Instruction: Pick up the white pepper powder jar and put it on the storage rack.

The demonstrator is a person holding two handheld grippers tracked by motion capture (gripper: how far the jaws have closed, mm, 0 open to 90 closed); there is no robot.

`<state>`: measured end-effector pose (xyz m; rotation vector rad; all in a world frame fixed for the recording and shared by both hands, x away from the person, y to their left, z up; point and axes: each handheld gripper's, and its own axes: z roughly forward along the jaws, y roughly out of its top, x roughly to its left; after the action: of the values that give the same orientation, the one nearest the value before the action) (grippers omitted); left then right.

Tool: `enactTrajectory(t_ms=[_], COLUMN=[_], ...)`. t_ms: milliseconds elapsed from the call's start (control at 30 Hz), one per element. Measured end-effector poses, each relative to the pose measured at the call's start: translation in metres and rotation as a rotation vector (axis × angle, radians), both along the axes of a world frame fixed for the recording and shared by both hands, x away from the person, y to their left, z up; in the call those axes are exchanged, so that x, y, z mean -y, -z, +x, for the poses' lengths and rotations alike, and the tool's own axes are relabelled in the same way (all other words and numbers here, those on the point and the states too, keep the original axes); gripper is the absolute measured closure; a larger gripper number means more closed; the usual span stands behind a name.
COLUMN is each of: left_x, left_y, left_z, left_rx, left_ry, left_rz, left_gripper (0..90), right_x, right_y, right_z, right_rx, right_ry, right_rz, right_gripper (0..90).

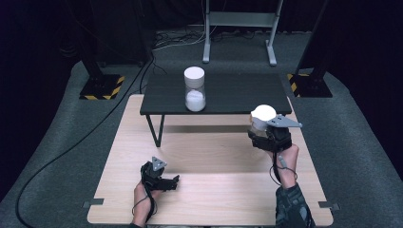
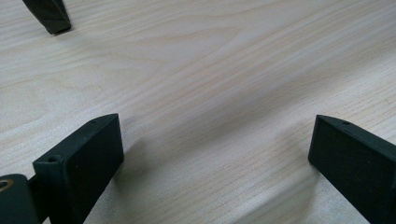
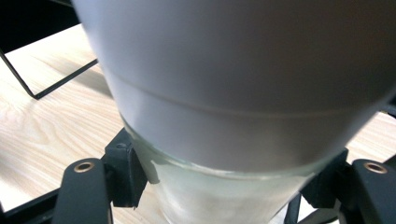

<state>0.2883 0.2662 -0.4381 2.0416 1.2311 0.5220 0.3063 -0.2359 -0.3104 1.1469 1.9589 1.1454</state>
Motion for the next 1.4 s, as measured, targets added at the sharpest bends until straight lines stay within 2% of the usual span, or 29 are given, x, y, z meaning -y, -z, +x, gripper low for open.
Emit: enactTrajectory(t_ms=[400, 700, 1400], left_x=[-0.002, -0.001, -0.001], left_y=[0.001, 0.001, 0.001], left_z=[0.0, 0.0, -0.001], left_rx=[0.001, 0.001, 0.002], left_ry=[-0.002, -0.002, -0.005], left_rz=[-0.012, -0.009, -0.009], left_gripper=[3.3, 3.4, 3.9], right_x=[0.001, 0.002, -0.01], right_y=[-0.022, -0.033, -0.063], right_z=[0.006, 0.006, 0.015], right_rx=[0.012, 0.021, 0.053], right_ry=[-0.014, -0.024, -0.062], right_rz=[-0.002, 0.002, -0.005], right_gripper=[30.1, 30.1, 30.1])
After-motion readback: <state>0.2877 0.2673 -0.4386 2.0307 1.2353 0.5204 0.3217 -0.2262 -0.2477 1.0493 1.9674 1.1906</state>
